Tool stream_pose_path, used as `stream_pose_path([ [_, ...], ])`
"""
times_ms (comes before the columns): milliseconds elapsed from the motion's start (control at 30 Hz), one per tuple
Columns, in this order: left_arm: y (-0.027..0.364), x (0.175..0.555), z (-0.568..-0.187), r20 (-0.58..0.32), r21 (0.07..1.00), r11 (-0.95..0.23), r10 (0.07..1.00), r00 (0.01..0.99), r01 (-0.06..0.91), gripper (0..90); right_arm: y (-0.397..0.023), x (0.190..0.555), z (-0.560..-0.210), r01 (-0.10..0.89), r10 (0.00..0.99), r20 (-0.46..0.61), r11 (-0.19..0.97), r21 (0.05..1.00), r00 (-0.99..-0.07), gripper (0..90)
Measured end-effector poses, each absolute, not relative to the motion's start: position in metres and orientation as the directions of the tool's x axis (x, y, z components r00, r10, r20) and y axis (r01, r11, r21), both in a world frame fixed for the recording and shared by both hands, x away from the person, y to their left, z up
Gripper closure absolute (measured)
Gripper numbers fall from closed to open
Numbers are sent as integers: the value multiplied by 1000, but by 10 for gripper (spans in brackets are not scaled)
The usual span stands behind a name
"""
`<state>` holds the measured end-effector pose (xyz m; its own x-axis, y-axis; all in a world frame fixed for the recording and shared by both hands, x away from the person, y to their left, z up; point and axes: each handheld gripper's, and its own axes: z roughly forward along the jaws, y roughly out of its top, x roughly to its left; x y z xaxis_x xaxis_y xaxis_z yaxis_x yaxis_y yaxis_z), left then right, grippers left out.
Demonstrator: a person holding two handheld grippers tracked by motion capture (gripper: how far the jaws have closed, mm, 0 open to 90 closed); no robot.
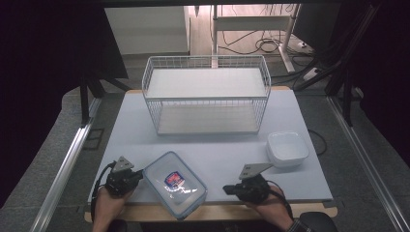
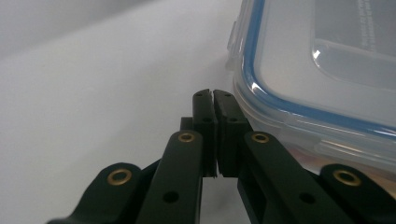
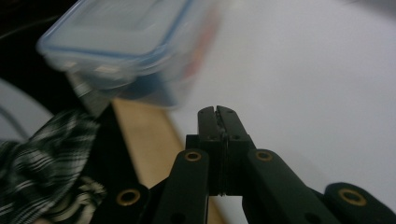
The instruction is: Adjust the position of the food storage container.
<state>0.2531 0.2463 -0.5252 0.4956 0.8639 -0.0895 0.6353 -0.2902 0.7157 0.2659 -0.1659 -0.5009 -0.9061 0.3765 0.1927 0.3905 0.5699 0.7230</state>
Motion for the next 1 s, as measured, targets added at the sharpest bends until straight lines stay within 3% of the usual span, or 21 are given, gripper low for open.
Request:
stream_pose_path([
  [133, 244, 254, -525, -109, 714, -279, 861, 496, 642, 894, -139, 252, -510, 352, 293, 208, 623, 699, -933, 893],
  [367, 233, 254, -523, -103, 709, -289, 860, 500, 644, 900, -121, 246, -512, 302, 250, 179, 656, 692, -952, 895],
  [767, 200, 262, -522, -179, 714, -296, 799, 574, 635, 899, -167, 277, -508, 408, 471, 101, 615, 675, -876, 895],
  [1000, 177, 261, -520, -179, 711, -342, 757, 628, 615, 883, -187, 294, -506, 460, 587, 39, 589, 665, -809, 894],
])
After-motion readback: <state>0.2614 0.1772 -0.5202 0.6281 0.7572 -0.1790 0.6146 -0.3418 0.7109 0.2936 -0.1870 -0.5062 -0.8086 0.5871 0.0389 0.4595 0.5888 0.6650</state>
